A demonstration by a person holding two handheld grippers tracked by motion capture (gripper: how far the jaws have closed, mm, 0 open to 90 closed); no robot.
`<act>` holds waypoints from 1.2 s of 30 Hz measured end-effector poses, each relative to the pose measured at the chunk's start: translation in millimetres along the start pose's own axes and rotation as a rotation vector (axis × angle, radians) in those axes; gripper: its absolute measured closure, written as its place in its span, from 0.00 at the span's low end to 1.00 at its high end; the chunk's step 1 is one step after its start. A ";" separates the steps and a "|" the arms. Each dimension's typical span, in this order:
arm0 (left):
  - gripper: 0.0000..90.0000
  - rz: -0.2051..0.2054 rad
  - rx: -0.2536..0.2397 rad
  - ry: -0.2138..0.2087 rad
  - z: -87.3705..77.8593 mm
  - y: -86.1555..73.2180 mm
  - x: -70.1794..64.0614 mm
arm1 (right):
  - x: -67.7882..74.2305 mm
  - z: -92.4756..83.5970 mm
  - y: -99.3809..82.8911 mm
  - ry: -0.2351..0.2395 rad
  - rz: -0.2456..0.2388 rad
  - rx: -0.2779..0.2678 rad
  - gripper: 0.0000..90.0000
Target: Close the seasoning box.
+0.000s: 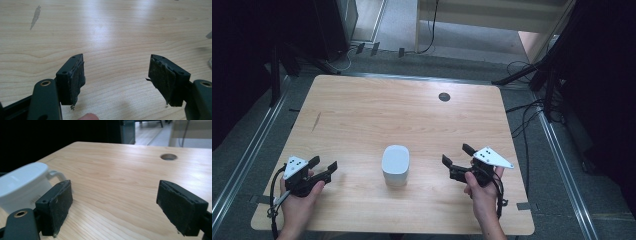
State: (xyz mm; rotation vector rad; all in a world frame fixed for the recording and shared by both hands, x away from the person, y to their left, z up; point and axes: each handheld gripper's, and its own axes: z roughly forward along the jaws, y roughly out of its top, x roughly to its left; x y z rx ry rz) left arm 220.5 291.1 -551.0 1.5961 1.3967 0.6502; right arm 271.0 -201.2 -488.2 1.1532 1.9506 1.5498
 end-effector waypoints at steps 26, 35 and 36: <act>0.33 0.001 0.001 -0.004 0.1 0.1 0.0 | -75.6 -70.8 -61.7 -0.217 0.049 0.070 0.16; 0.33 0.004 0.002 -0.001 0.0 0.1 -0.4 | -100.1 -96.5 -74.0 -0.283 0.090 0.077 0.16; 0.33 0.004 0.002 -0.001 0.0 0.1 -0.4 | -100.1 -96.5 -74.0 -0.283 0.090 0.077 0.16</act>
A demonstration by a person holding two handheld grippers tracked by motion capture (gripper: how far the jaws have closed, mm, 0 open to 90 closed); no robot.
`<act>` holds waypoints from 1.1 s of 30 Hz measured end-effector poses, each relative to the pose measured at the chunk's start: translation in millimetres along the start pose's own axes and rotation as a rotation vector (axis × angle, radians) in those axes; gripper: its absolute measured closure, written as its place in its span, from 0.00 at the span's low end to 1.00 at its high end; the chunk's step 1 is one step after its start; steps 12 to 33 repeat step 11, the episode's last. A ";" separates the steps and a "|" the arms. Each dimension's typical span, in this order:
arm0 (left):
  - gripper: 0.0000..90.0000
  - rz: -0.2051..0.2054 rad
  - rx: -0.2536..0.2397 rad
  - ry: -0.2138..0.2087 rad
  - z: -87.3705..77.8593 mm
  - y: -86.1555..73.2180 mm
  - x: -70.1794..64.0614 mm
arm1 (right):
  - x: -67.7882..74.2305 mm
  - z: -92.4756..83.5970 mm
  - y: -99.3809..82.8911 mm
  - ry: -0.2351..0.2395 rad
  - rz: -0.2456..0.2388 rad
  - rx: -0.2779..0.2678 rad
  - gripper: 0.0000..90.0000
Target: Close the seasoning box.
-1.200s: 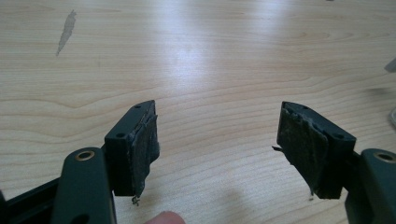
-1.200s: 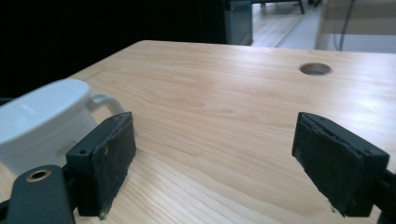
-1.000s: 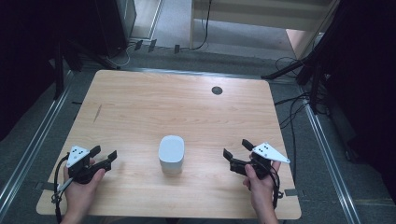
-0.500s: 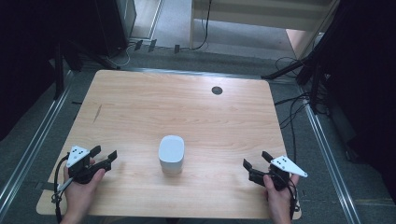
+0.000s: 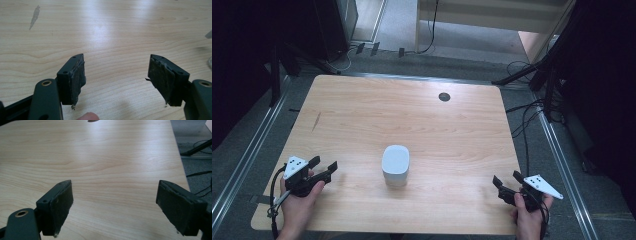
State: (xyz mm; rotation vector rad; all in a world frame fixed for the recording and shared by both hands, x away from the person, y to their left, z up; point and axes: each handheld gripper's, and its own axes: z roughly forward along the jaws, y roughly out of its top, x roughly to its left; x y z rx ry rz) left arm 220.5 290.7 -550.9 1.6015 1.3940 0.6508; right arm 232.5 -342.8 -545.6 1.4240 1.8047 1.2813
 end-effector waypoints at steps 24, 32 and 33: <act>0.32 0.013 0.001 0.010 0.6 0.3 -1.4 | -2.4 -5.0 -1.7 -0.031 -0.003 0.005 0.16; 0.32 0.013 0.001 0.010 0.6 0.3 -1.4 | -2.4 -5.0 -1.7 -0.031 -0.003 0.005 0.16; 0.32 0.013 0.001 0.010 0.6 0.3 -1.4 | -2.4 -5.0 -1.7 -0.031 -0.003 0.005 0.16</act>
